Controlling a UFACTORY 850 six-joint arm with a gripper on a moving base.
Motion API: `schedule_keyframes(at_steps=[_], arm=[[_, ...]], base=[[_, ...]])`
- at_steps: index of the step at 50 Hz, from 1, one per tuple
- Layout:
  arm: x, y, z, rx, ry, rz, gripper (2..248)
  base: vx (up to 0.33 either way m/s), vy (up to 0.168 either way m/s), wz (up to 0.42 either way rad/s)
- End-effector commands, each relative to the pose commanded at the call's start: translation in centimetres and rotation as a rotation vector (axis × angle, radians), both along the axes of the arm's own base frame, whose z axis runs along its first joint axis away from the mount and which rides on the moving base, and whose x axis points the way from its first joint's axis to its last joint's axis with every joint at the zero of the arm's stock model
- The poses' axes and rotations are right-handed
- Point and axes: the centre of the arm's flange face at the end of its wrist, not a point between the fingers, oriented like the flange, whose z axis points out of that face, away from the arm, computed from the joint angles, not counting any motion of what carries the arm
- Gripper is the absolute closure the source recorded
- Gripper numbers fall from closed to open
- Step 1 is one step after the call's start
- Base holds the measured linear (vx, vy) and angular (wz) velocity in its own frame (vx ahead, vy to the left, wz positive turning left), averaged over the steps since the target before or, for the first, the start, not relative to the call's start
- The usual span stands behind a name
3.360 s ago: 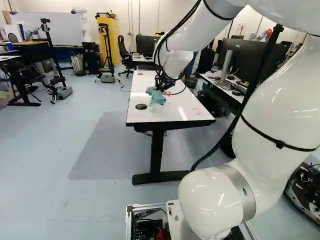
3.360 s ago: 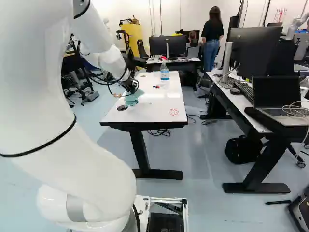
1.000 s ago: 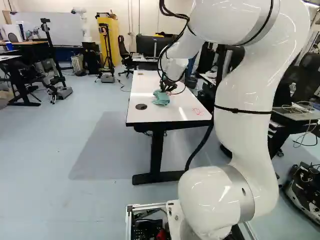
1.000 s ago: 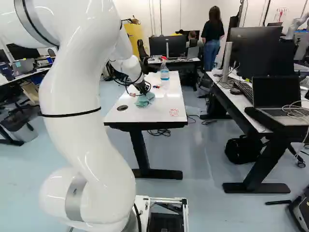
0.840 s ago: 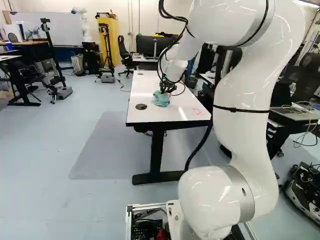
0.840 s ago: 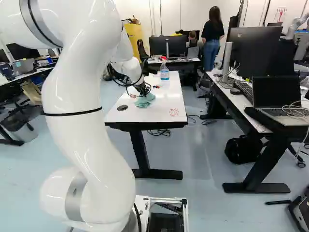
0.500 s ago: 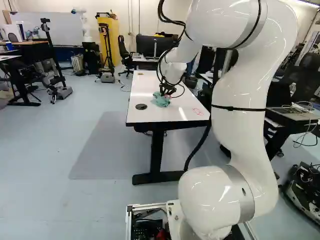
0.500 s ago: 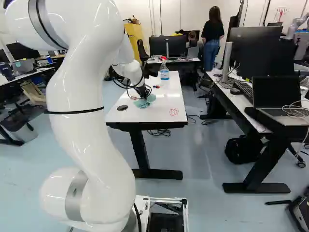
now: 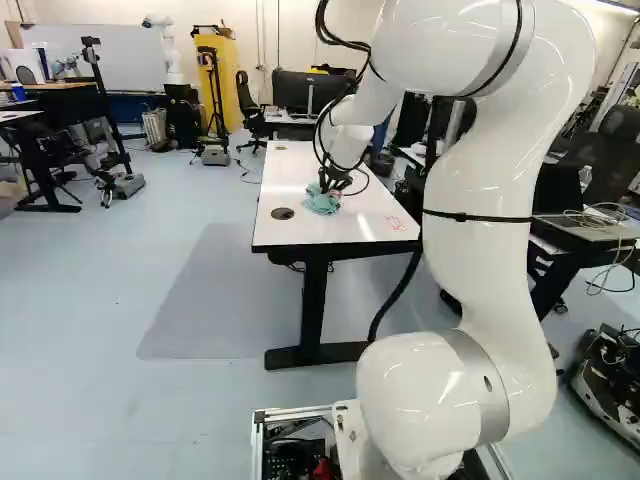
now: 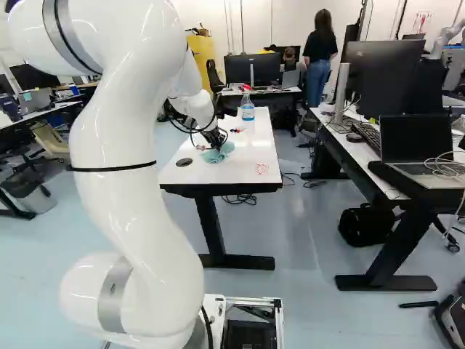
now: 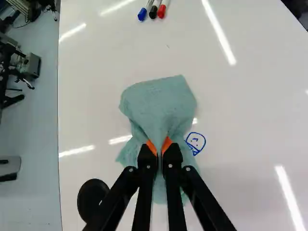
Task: Clean the table with the green towel
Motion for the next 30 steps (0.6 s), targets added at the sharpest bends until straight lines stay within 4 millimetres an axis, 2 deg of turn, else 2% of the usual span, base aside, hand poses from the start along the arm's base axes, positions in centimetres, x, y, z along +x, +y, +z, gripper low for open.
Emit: schedule_keyframes(at_steps=[30], arm=[[-0.51, 0.21, -0.32, 0.018, 0.066, 0.017, 220]], base=[[0.000, 0.000, 0.000]])
